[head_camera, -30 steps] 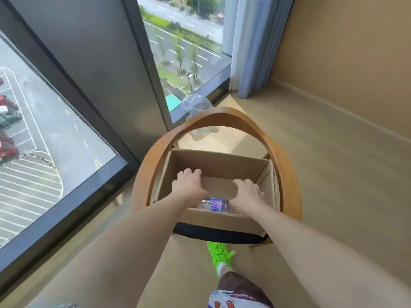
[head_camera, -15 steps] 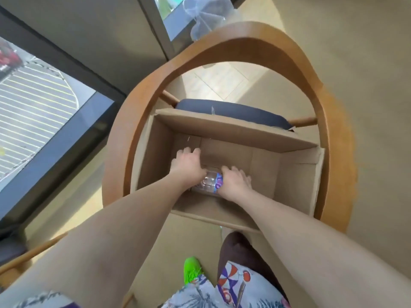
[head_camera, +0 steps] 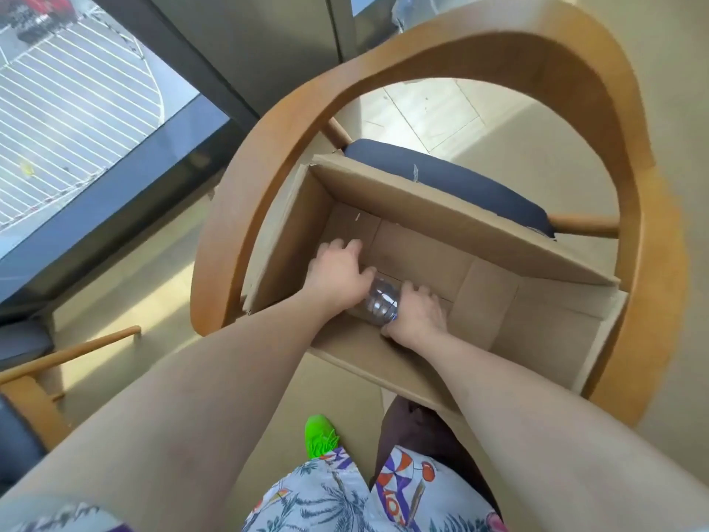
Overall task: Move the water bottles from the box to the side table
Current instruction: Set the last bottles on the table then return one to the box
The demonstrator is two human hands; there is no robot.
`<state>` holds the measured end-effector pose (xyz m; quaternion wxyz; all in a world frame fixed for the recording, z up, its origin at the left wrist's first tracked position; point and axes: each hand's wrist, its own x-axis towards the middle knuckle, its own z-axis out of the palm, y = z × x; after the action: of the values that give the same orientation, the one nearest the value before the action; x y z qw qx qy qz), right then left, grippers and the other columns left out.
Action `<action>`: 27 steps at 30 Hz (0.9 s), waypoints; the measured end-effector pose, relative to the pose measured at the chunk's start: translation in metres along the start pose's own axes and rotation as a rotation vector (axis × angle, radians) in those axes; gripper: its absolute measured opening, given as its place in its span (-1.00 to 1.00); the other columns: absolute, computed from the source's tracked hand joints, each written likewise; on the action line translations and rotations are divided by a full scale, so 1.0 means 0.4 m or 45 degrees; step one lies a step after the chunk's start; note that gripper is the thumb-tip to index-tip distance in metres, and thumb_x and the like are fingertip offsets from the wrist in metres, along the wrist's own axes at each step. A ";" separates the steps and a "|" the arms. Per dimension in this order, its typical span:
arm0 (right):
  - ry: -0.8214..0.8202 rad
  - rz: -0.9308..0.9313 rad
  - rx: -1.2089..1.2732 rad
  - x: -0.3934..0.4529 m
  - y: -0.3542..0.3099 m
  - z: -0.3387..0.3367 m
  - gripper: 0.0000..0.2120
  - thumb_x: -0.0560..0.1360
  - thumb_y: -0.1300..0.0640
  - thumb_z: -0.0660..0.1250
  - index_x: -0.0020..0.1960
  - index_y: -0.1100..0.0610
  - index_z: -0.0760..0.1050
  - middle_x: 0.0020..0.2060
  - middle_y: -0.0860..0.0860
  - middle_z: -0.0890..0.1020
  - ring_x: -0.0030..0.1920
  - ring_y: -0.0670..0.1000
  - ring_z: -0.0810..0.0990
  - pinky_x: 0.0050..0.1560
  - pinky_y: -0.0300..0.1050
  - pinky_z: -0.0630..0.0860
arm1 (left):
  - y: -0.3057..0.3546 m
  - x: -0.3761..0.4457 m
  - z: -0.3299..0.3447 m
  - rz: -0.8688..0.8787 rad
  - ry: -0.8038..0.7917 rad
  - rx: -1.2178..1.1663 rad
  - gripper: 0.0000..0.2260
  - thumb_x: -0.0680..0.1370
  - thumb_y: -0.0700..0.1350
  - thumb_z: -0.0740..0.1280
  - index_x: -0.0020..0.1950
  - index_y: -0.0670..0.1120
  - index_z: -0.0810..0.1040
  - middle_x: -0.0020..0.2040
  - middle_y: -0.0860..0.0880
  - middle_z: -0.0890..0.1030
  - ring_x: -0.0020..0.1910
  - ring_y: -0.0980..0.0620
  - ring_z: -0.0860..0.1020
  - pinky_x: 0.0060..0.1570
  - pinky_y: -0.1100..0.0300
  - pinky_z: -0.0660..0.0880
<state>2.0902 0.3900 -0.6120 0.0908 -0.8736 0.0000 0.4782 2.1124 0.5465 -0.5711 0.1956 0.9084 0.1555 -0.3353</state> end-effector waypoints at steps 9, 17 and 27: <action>0.208 -0.091 0.126 -0.160 -0.040 -0.158 -0.26 0.25 -0.05 0.60 0.27 0.15 0.30 0.21 0.15 0.43 0.25 0.24 0.49 0.12 0.06 0.52 | 0.012 -0.159 -0.156 0.049 0.230 -0.069 -0.57 0.62 0.09 0.30 0.44 -0.04 0.43 0.33 -0.11 0.49 0.35 -0.17 0.40 0.26 -0.11 0.47; 0.457 -0.380 0.179 -0.372 -0.243 -0.290 -0.30 0.26 -0.08 0.59 0.19 0.08 0.26 0.12 0.10 0.42 0.16 0.17 0.51 0.10 0.04 0.55 | -0.098 -0.423 -0.358 -0.081 0.592 -0.050 -0.57 0.61 0.06 0.28 0.47 0.00 0.41 0.39 -0.12 0.48 0.37 -0.18 0.39 0.28 -0.09 0.43; 0.480 -1.051 0.102 -0.776 -0.636 -0.101 -0.33 0.16 -0.05 0.63 0.09 0.05 0.30 0.01 0.05 0.49 0.00 0.11 0.56 -0.11 -0.04 0.52 | -0.454 -1.012 -0.390 -0.440 0.969 -0.197 -0.49 0.59 0.01 0.32 0.53 -0.05 0.34 0.42 -0.13 0.42 0.40 -0.17 0.35 0.31 -0.09 0.43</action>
<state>1.9777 0.6068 -0.2911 0.3061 -0.8680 -0.3130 0.2343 1.8287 0.7160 -0.2366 0.1327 0.9106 0.3914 0.0088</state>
